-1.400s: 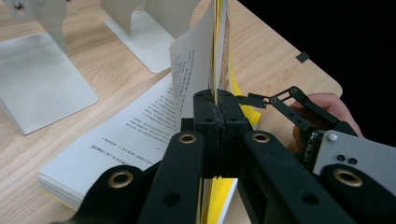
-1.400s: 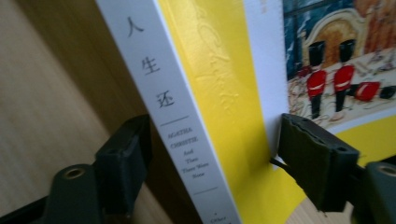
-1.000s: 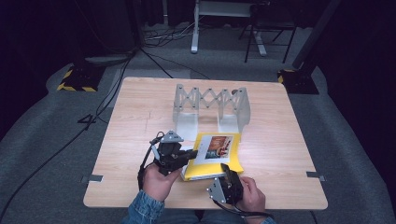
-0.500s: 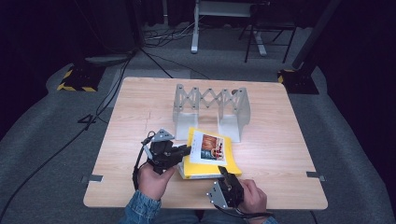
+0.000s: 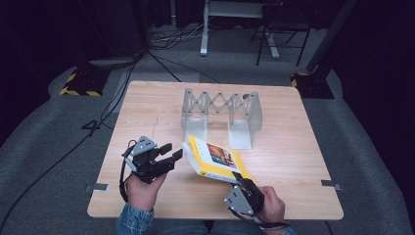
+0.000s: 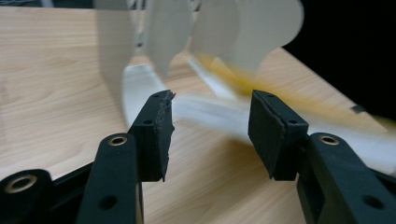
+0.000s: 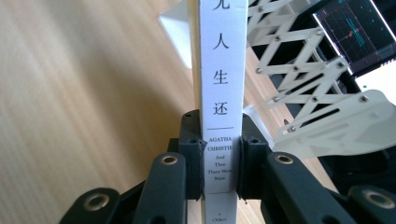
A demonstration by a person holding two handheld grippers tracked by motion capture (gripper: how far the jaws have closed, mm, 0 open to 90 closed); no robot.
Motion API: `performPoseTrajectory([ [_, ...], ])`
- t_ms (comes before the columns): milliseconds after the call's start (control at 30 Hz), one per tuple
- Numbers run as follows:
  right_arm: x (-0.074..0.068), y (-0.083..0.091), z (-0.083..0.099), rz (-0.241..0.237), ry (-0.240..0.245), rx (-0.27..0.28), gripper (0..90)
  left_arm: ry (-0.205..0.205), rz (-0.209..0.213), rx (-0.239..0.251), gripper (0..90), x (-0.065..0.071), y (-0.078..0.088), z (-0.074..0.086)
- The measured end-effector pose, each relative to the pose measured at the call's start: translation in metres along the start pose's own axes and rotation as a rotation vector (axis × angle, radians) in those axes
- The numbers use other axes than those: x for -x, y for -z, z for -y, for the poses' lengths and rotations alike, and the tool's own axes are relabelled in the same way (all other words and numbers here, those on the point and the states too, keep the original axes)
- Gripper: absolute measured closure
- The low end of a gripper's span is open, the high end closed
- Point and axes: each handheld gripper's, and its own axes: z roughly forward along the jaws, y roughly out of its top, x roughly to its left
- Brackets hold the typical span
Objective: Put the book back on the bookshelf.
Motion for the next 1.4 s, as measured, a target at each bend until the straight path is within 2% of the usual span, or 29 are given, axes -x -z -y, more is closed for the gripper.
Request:
performPoseTrajectory([
  [100,0.016,0.005,0.000,-0.020,-0.087,0.029,76.2,-0.006,-0.037,-0.038,50.1,-0.010,-0.003,0.010],
  [233,0.036,0.009,0.001,-0.042,-0.192,0.061,76.2,-0.060,-0.105,-0.110,50.0,-0.022,-0.009,0.026],
  [367,0.048,0.013,0.002,-0.050,-0.245,0.081,76.2,-0.104,-0.157,-0.184,49.3,-0.036,-0.015,0.042],
  [433,0.051,0.013,0.001,-0.051,-0.256,0.085,76.2,-0.113,-0.167,-0.203,49.2,-0.040,-0.016,0.046],
  [467,0.057,0.014,0.001,-0.067,-0.290,0.099,76.3,-0.122,-0.189,-0.229,49.2,-0.048,-0.019,0.053],
  [500,0.059,0.014,0.001,-0.077,-0.309,0.106,76.3,-0.122,-0.189,-0.229,49.3,-0.048,-0.019,0.053],
  [533,0.063,0.015,0.002,-0.090,-0.328,0.118,76.2,-0.110,-0.203,-0.244,49.4,-0.055,-0.021,0.060],
  [667,0.074,0.017,0.001,-0.119,-0.398,0.152,76.3,-0.079,-0.218,-0.278,50.0,-0.065,-0.027,0.069],
  [767,0.079,0.017,0.001,-0.124,-0.421,0.164,76.2,-0.090,-0.223,-0.291,50.1,-0.067,-0.031,0.073],
  [800,0.085,0.017,0.001,-0.129,-0.447,0.176,76.3,-0.104,-0.232,-0.309,50.1,-0.069,-0.033,0.076],
  [867,0.090,0.016,0.002,-0.136,-0.478,0.184,76.3,-0.129,-0.241,-0.299,49.9,-0.070,-0.034,0.079],
  [967,0.098,0.016,0.004,-0.132,-0.517,0.194,76.3,-0.132,-0.245,-0.279,50.0,-0.072,-0.034,0.081],
  [1000,0.098,0.016,0.004,-0.132,-0.517,0.194,76.3,-0.132,-0.245,-0.279,50.0,-0.072,-0.034,0.081],
  [1033,0.103,0.016,0.005,-0.130,-0.539,0.198,76.3,-0.142,-0.245,-0.268,49.6,-0.073,-0.035,0.082],
  [1133,0.112,0.016,0.007,-0.127,-0.564,0.213,76.3,-0.139,-0.246,-0.241,48.0,-0.073,-0.036,0.084],
  [1267,0.121,0.015,0.010,-0.127,-0.603,0.229,76.3,-0.134,-0.255,-0.239,45.2,-0.074,-0.036,0.084],
  [1300,0.128,0.014,0.012,-0.124,-0.631,0.231,76.3,-0.134,-0.256,-0.240,44.8,-0.074,-0.037,0.084],
  [1400,0.133,0.012,0.014,-0.119,-0.647,0.233,76.3,-0.134,-0.258,-0.241,44.3,-0.074,-0.037,0.084],
])
